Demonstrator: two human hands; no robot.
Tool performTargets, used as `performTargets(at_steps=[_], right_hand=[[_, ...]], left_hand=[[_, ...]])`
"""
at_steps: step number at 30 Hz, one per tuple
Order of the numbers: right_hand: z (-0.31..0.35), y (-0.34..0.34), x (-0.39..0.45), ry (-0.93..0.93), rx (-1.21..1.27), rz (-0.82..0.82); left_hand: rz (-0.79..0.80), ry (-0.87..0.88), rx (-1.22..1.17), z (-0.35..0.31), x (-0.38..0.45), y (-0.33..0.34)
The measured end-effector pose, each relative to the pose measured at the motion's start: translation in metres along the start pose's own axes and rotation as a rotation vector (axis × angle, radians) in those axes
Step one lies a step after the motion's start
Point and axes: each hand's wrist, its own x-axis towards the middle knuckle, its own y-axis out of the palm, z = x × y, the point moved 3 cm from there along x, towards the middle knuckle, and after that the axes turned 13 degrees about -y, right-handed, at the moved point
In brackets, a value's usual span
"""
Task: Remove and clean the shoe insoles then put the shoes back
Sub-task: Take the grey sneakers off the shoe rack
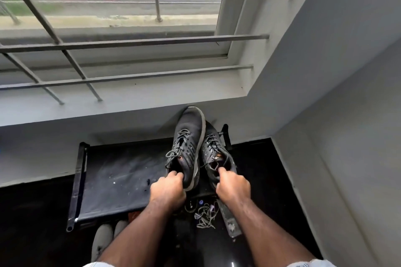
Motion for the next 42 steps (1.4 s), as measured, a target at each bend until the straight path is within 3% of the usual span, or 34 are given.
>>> performTargets(at_steps=[2, 8, 14, 17, 19, 21, 23, 26, 32, 42], right_hand=[[0.01, 0.006, -0.013, -0.021, 0.097, -0.082], [0.045, 0.019, -0.035, -0.039, 0.321, -0.088], [0.018, 0.011, -0.035, 0.282, 0.561, -0.329], [0.001, 0.024, -0.023, 0.463, 0.774, -0.254], [0.0, 0.036, -0.013, 0.512, 0.886, -0.147], [0.001, 0.047, -0.005, 0.552, 1.016, -0.078], [0.005, 0.05, -0.004, 0.586, 1.161, 0.021], [0.01, 0.052, -0.001, 0.586, 1.29, 0.096], [0.019, 0.063, -0.001, 0.581, 1.421, -0.177], [0.031, 0.072, -0.077, 0.408, 1.402, -0.254]], left_hand=[[-0.059, -0.005, -0.048, 0.006, -0.009, -0.006], [-0.16, -0.001, -0.119, 0.03, -0.038, -0.014], [-0.204, 0.006, -0.278, 0.036, -0.049, -0.007], [-0.255, -0.286, -0.58, 0.047, -0.046, -0.004], [-0.112, -0.563, -0.853, 0.054, -0.03, 0.007], [0.113, -0.7, -1.137, 0.053, -0.014, 0.025], [0.31, -0.685, -1.339, 0.042, -0.005, 0.04], [0.405, -0.632, -1.463, 0.024, 0.001, 0.047], [0.352, -0.602, -1.694, 0.015, -0.014, 0.037], [0.169, -0.502, -1.591, 0.023, -0.108, 0.026]])
